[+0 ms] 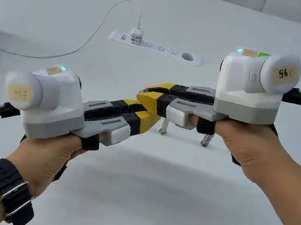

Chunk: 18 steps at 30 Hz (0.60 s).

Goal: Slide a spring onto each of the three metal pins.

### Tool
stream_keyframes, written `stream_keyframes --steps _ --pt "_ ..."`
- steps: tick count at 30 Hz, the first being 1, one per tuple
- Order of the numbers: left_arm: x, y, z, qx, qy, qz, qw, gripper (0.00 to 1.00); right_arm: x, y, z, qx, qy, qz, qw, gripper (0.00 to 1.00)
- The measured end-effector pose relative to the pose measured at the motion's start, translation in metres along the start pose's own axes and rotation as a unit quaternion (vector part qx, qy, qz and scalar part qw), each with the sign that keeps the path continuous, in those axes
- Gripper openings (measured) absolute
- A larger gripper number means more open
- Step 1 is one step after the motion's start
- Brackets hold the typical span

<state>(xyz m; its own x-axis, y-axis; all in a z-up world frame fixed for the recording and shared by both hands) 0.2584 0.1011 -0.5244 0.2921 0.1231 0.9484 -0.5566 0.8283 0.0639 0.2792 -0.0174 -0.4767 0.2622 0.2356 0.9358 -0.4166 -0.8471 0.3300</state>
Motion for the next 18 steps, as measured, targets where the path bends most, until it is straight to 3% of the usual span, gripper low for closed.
stream_keyframes --steps 18 --pt "0.0005 0.0079 -0.0083 0.010 -0.054 -0.026 0.9982 0.12 -0.0013 0.0065 -0.0043 0.003 0.021 -0.012 0.9997 0.11"
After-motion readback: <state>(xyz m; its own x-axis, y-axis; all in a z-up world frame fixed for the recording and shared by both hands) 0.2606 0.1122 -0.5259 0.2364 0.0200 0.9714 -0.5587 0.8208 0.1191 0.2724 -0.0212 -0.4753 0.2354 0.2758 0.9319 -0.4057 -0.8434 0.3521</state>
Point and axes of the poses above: the centre of the closed fingertips' face, and the gripper's own axes: y roughly backward along the fingers, z roughly to its right, x roughly out of its top, the point moved 9 cm from there along y, roughly backward along the fingers, and after that the axes turned 1 degree about -z, right-handed, at the moved point
